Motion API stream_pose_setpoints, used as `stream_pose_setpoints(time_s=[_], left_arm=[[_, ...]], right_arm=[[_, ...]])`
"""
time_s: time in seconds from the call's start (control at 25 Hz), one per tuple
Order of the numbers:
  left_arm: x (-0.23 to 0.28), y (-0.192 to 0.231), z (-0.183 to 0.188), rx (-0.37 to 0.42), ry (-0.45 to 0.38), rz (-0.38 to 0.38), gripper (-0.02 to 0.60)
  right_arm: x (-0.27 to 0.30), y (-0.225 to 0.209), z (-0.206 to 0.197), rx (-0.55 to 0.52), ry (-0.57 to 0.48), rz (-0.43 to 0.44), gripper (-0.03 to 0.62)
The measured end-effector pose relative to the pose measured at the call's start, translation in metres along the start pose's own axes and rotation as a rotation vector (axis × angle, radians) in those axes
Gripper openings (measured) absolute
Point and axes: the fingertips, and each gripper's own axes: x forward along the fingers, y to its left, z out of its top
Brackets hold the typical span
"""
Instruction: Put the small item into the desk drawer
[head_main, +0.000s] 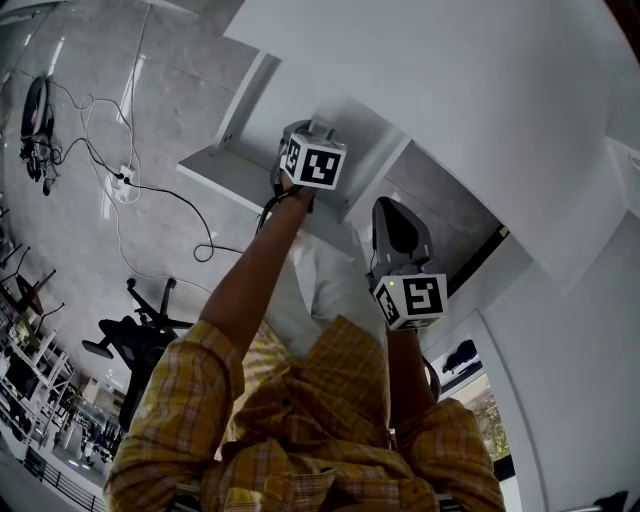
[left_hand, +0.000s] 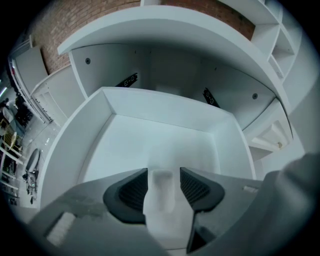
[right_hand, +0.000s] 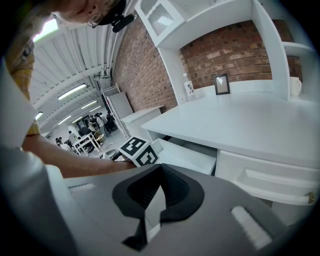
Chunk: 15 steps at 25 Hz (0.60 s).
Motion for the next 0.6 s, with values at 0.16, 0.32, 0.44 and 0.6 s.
stream_pose_setpoints(time_s=[0.16, 0.32, 0.44, 0.6], left_arm=[[-0.018, -0.002, 0.015, -0.002, -0.035, -0.001, 0.210], [-0.050, -0.005, 0.033, 0.022, -0.090, 0.001, 0.210], [-0.077, -0.008, 0.048, 0.033, -0.140, 0.007, 0.193], [-0.112, -0.011, 0.063, 0.033, -0.197, 0.015, 0.163]], right_arm=[[-0.003, 0.005, 0.006, -0.012, -0.008, 0.003, 0.002], [-0.008, 0.016, 0.018, -0.021, -0.019, 0.001, 0.002], [-0.012, 0.020, 0.033, -0.034, -0.039, -0.001, 0.002], [-0.017, 0.025, 0.050, -0.055, -0.070, 0.004, 0.002]])
